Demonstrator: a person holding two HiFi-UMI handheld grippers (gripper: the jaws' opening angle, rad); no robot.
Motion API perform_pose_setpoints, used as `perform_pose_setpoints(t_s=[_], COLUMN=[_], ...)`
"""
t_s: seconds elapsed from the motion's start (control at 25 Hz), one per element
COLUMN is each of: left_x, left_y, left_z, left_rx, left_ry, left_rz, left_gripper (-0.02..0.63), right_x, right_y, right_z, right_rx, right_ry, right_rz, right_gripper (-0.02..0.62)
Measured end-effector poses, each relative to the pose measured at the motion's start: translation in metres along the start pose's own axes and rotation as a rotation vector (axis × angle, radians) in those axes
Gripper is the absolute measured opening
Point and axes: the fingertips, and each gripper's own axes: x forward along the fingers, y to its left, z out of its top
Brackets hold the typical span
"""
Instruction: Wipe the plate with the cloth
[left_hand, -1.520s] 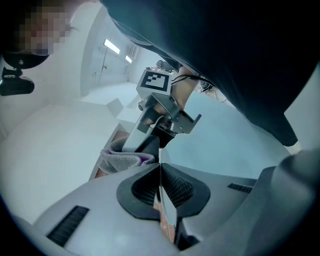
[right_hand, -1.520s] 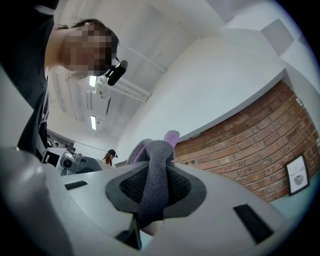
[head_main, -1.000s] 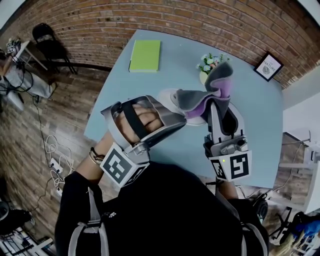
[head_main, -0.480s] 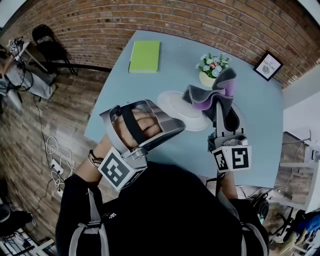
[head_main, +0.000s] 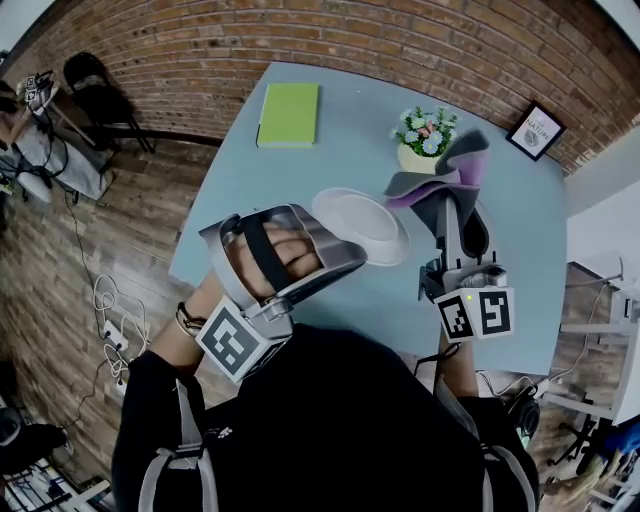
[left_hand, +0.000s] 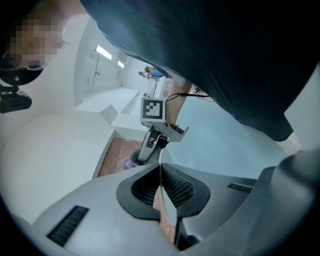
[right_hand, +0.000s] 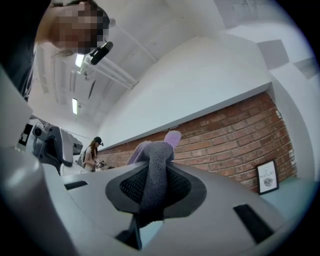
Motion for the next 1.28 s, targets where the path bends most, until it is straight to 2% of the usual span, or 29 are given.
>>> perform_pose_setpoints(t_s=[0.28, 0.4, 0.48, 0.8, 1.04, 1.28], left_x=[0.004, 0.004, 0.005, 0.002, -0.001, 0.0], left_y=[-0.001, -0.001, -0.005, -0.004, -0.005, -0.01], left_z=[0.003, 0.005, 0.005, 0.013, 0.015, 0.014], left_rx=[-0.009, -0.015, -0.013, 0.008, 0.02, 0.03], left_ry=[-0.009, -0.022, -0.018, -0.03, -0.029, -0.016], left_rz=[-0.006, -0.012, -0.019, 0.005, 0.012, -0.003], left_gripper=[0.02, 0.02, 0.02, 0.021, 0.021, 0.021], right_x=[0.005, 0.006, 0.006, 0.004, 0.003, -0.001], right_y=[0.065, 0.091, 0.102, 0.1, 0.077, 0.047], right_z=[0.052, 0.06, 0.055, 0.034, 0.011, -0.019], right_rx=[0.048, 0.058, 0.031, -0.007, -0.061, -0.052], right_ry=[-0.119, -0.128, -0.111, -0.045, 0.016, 0.086], right_rz=[0.246, 0.34, 0.369, 0.34, 0.252, 0.158], right_gripper=[0.061, 0.061, 0.061, 0.061, 0.061, 0.061])
